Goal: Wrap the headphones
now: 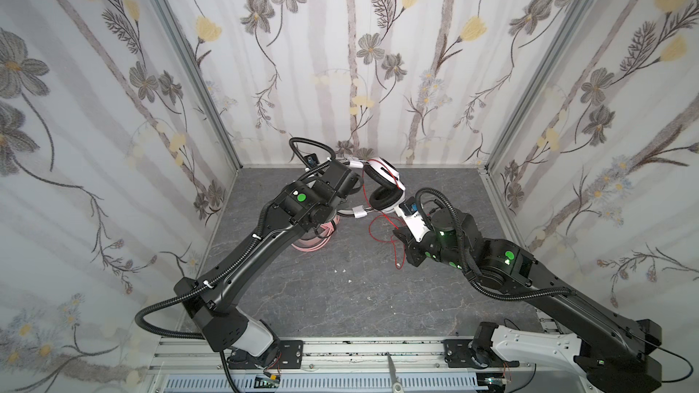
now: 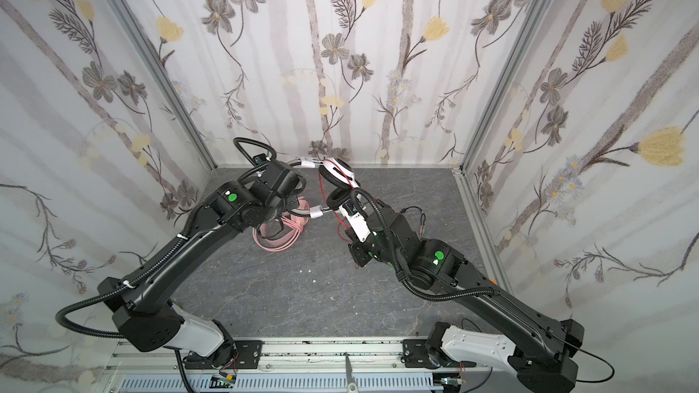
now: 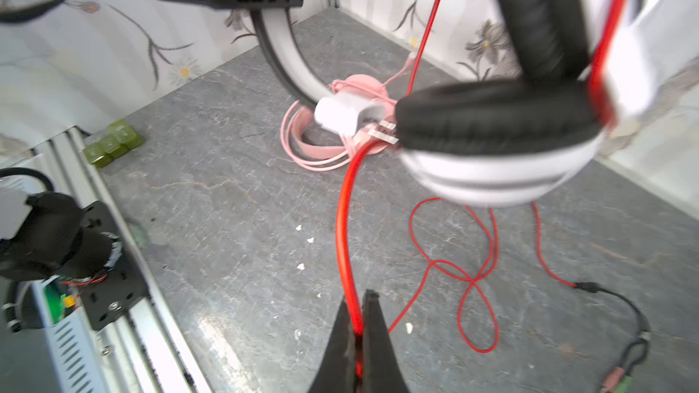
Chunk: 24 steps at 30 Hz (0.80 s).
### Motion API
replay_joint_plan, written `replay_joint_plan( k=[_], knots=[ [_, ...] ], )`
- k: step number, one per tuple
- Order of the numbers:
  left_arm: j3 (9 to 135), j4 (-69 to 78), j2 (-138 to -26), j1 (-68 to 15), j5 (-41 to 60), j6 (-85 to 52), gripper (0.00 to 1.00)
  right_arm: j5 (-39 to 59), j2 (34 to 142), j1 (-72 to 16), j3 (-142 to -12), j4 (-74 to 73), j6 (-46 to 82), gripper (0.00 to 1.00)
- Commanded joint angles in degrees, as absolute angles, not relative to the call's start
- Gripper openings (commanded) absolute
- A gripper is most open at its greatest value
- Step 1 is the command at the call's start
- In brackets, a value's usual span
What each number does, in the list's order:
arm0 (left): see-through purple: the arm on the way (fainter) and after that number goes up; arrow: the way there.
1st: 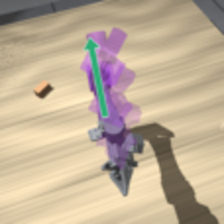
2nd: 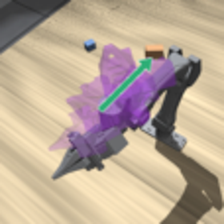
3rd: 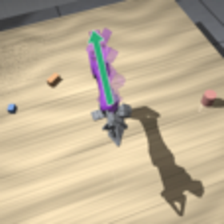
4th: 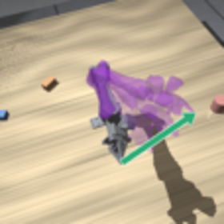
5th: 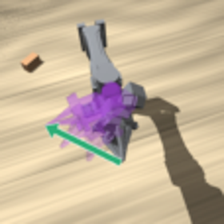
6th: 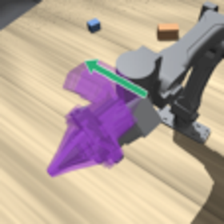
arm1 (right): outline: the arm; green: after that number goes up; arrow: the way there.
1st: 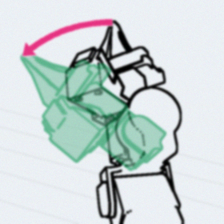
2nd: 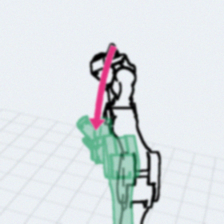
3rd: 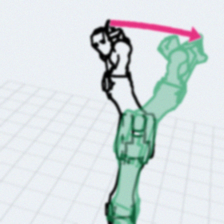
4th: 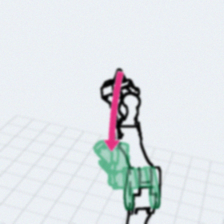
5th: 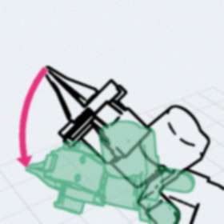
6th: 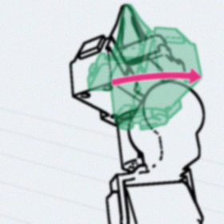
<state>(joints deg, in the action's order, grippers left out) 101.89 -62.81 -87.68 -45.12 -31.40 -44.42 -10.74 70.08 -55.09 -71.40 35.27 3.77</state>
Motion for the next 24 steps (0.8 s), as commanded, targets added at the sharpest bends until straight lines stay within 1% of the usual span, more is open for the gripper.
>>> replay_joint_plan(
  k=[1, 7, 10, 14, 17, 20, 24],
  knots=[
    [104.67, -67.85, -90.50, -47.86, -40.25, -35.52, 0.00, -21.16, 71.07, -55.04, -75.24, 39.15, -2.42, 0.02],
    [105.65, -72.39, -92.74, -52.00, -41.22, -28.69, 0.00, -31.68, 72.25, -54.85, -79.36, 41.14, -7.09, 0.02],
    [104.15, -70.74, -91.68, -53.41, -36.35, -23.46, 0.00, -34.56, 72.42, -53.95, -79.43, 40.24, -8.82, 0.03],
    [100.51, -66.58, -88.47, -54.60, -29.57, -18.29, 0.00, -34.76, 71.79, -52.82, -79.13, 36.87, -11.60, 0.07],
    [99.11, -66.83, -87.24, -55.17, -29.12, -17.11, 0.00, -35.51, 69.68, -52.83, -76.57, 31.21, -15.47, 0.14],
    [98.11, -67.32, -86.46, -55.80, -28.14, -16.22, 0.00, -33.38, 67.06, -52.68, -73.33, 25.67, -19.63, 0.17],
    [96.85, -66.71, -85.16, -57.07, -27.04, -15.35, 0.00, -29.68, 66.79, -52.09, -73.34, 24.30, -20.68, 0.18]
  ],
)
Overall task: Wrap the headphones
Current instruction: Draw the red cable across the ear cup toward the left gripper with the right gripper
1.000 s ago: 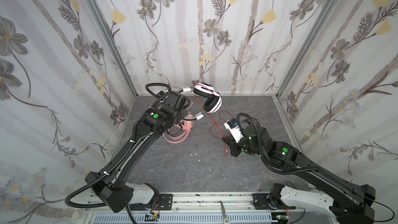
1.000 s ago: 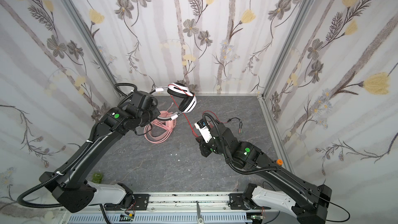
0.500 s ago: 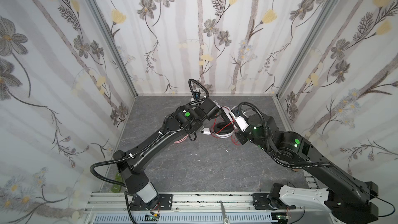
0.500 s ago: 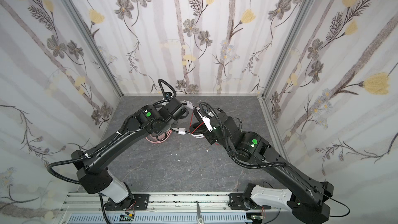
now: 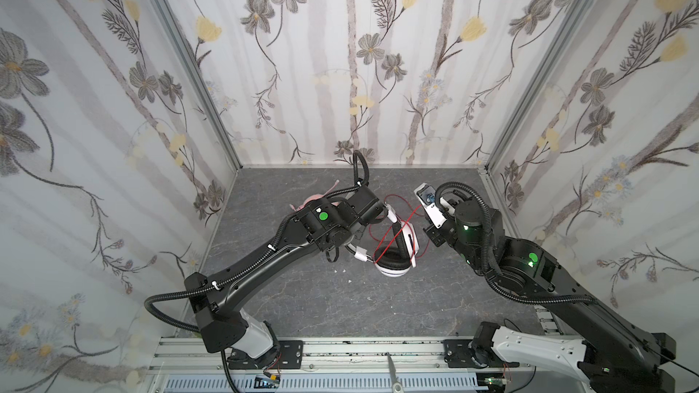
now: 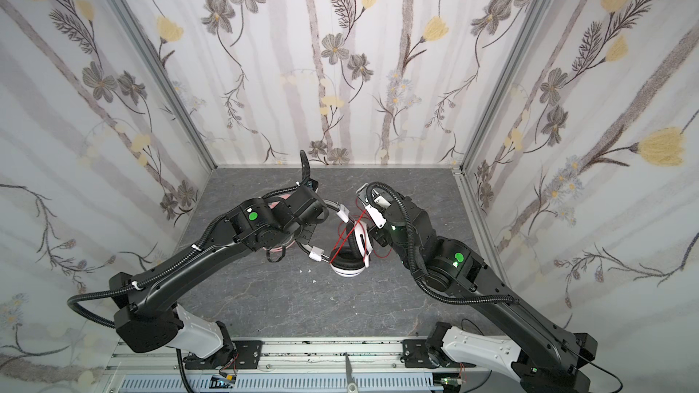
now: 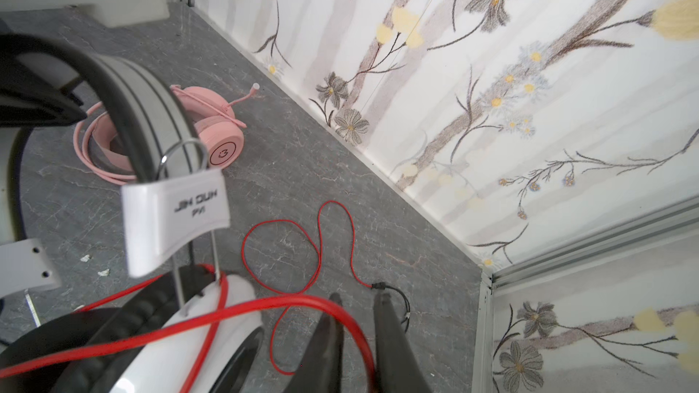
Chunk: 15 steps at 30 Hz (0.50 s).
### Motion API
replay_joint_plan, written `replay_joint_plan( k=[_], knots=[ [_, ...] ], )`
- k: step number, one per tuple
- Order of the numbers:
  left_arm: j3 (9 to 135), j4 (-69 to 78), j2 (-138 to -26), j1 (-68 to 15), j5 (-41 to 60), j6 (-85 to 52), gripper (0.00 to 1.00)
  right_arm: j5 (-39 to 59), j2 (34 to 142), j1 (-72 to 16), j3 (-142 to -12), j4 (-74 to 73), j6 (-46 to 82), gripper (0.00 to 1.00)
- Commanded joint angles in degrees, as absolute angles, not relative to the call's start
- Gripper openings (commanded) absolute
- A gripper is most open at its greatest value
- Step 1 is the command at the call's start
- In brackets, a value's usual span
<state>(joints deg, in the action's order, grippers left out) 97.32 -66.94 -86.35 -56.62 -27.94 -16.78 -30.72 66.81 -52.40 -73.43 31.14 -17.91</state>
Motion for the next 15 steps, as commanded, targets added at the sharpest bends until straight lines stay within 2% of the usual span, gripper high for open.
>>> replay_joint_plan(
  k=[1, 6, 11, 12, 13, 15],
  knots=[
    [96.41, -66.06, -84.55, -57.42, -26.70, -15.14, 0.00, -28.76, 67.11, -51.74, -73.48, 24.26, -20.30, 0.18],
    [94.51, -63.13, -81.49, -57.66, -24.26, -14.85, 0.00, -22.50, 69.00, -47.47, -73.09, 25.50, -15.02, 0.18],
    [93.62, -62.45, -79.53, -57.66, -22.63, -15.22, 0.00, -10.01, 71.72, -37.73, -72.08, 30.00, -6.94, 0.21],
    [93.29, -62.15, -79.05, -57.66, -22.23, -15.36, 0.00, -6.88, 72.44, -36.01, -71.69, 31.10, -5.29, 0.24],
    [92.89, -61.74, -78.54, -57.66, -21.82, -15.47, 0.00, -3.50, 73.27, -34.54, -71.35, 32.22, -3.86, 0.32],
    [92.10, -61.03, -77.64, -57.66, -21.12, -15.79, 0.00, 3.54, 74.62, -32.49, -70.97, 34.12, -2.35, 0.51]
  ],
)
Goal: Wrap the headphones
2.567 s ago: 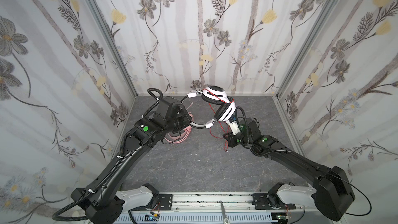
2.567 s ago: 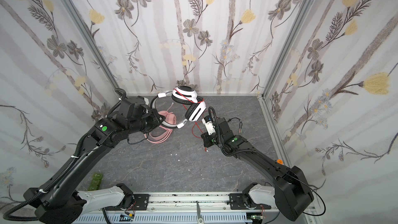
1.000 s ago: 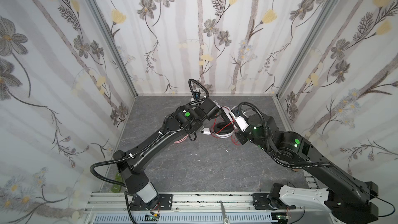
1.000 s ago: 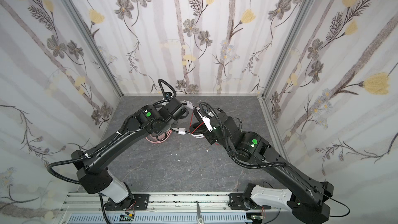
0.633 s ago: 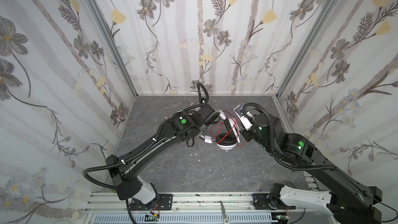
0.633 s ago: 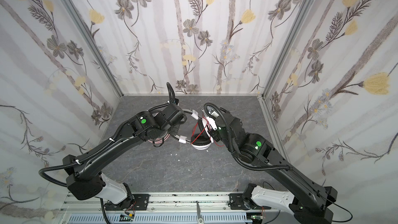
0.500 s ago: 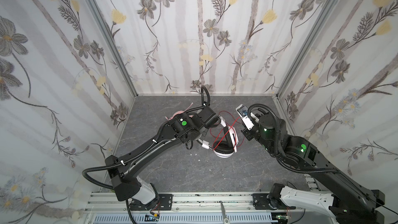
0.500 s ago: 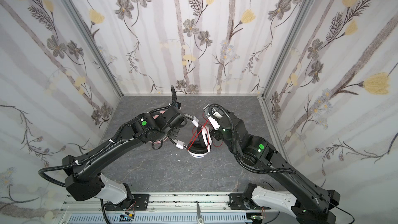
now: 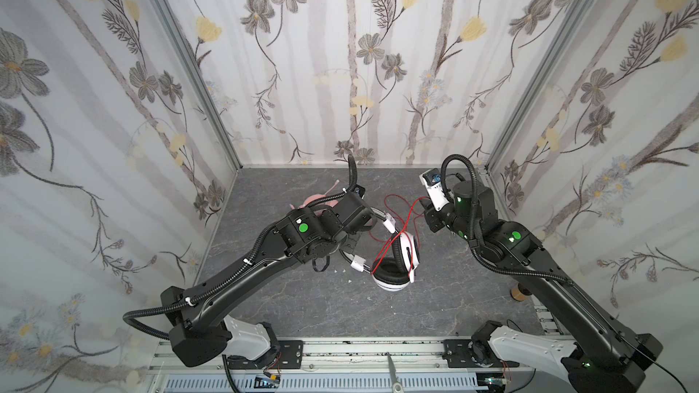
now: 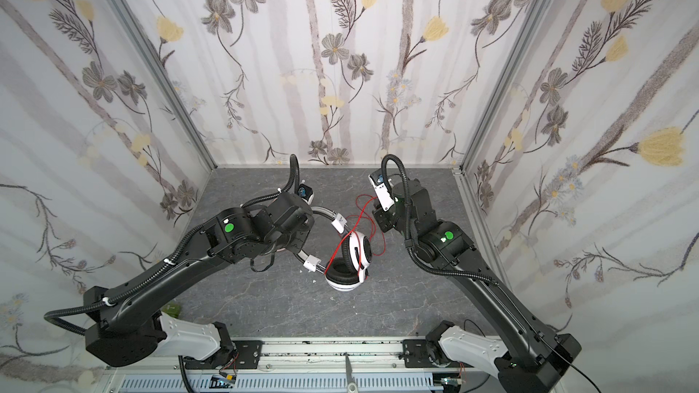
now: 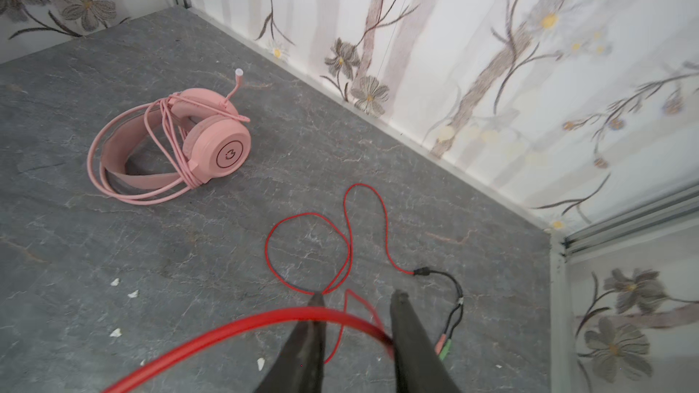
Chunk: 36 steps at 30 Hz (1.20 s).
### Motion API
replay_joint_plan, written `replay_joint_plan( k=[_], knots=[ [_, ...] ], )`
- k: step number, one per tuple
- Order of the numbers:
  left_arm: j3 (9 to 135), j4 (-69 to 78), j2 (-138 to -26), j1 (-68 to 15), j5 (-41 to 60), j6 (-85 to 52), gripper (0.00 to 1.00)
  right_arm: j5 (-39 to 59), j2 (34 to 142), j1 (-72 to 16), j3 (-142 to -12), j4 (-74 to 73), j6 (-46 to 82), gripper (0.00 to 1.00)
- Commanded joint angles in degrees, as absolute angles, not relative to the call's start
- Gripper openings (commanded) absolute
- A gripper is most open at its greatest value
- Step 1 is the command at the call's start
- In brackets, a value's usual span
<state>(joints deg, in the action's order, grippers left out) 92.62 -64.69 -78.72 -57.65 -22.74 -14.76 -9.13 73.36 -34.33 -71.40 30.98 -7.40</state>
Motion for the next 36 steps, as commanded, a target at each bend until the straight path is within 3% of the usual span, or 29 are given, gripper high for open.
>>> replay_joint_plan(
  k=[1, 3, 7, 16, 28, 36],
  knots=[
    [91.85, -60.83, -77.26, -57.50, -21.01, -16.03, 0.00, 6.50, 75.19, -32.08, -71.02, 35.11, -2.03, 0.56],
    [91.58, -60.81, -76.95, -57.14, -20.68, -16.47, 0.00, 11.19, 75.17, -31.88, -70.78, 36.01, -1.77, 0.61],
    [90.76, -60.83, -76.40, -56.00, -19.53, -17.27, 0.00, 18.63, 72.57, -31.71, -69.22, 35.61, -1.83, 0.62],
    [89.45, -60.94, -76.02, -54.17, -18.21, -18.17, 0.00, 17.00, 67.57, -30.74, -68.44, 35.81, 2.23, 0.60],
    [89.34, -62.31, -76.69, -52.11, -18.53, -19.94, 0.00, 31.47, 64.42, -31.00, -66.90, 36.77, 2.56, 0.57],
    [90.52, -63.84, -78.21, -50.83, -18.68, -20.74, 0.00, 32.07, 62.92, -32.27, -63.87, 36.31, 2.61, 0.57]
  ],
)
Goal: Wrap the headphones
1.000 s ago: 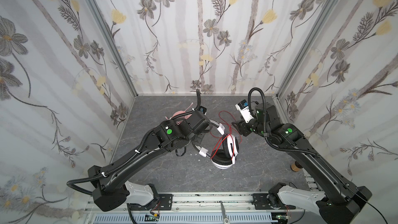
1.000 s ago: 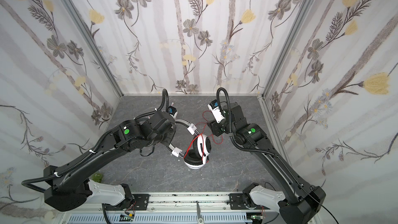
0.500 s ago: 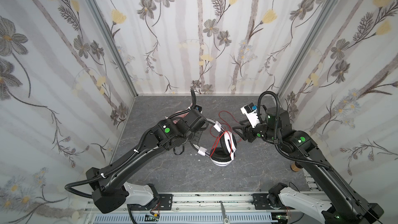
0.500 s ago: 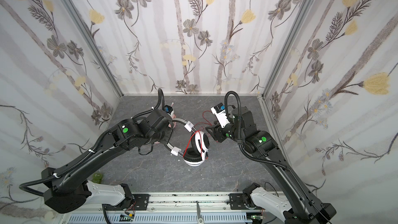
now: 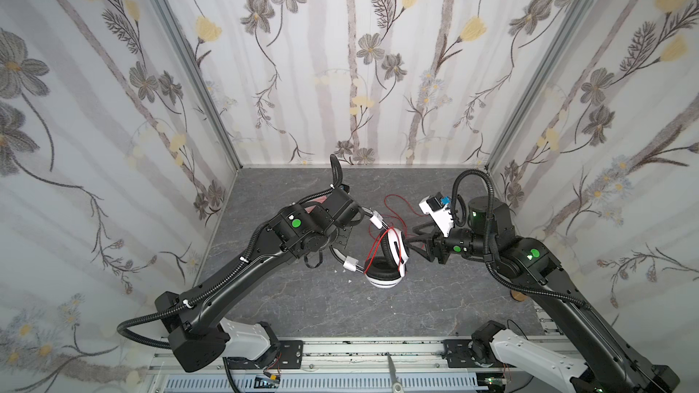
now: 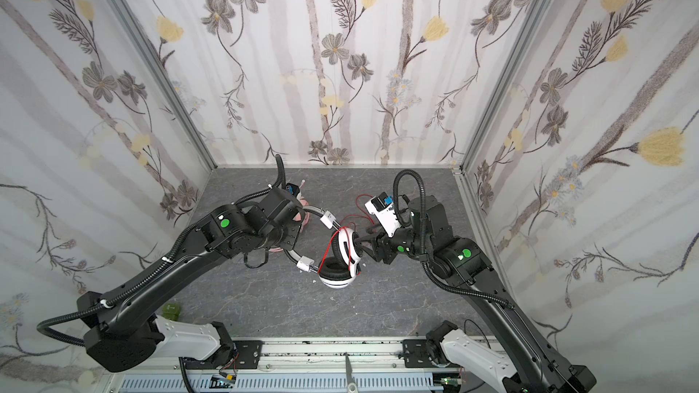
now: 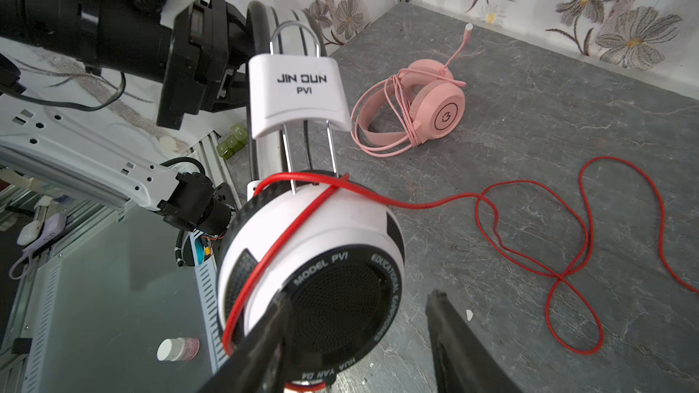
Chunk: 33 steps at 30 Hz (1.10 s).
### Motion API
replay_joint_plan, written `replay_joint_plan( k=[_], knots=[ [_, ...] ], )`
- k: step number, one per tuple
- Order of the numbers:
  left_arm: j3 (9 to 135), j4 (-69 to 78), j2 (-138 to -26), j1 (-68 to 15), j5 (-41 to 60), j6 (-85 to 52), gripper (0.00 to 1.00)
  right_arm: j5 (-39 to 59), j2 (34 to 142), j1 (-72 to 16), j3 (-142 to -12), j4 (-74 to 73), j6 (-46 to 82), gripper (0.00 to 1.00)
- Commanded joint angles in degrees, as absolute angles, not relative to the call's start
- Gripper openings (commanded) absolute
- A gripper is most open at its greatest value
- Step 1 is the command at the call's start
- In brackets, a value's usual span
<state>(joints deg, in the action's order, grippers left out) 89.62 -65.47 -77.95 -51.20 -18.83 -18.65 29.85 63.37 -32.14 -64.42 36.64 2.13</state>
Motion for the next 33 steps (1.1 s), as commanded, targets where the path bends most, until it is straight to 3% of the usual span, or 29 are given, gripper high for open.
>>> replay_joint_plan(
  k=[1, 33],
  knots=[
    [90.53, -64.00, -78.39, -50.73, -18.70, -20.74, 0.00, 32.23, 62.66, -32.28, -63.64, 36.20, 2.80, 0.57],
    [93.16, -62.73, -81.98, -53.18, -13.77, -22.67, 0.00, 32.40, 64.91, -32.99, -64.73, 29.22, 7.39, 0.56]
  ],
)
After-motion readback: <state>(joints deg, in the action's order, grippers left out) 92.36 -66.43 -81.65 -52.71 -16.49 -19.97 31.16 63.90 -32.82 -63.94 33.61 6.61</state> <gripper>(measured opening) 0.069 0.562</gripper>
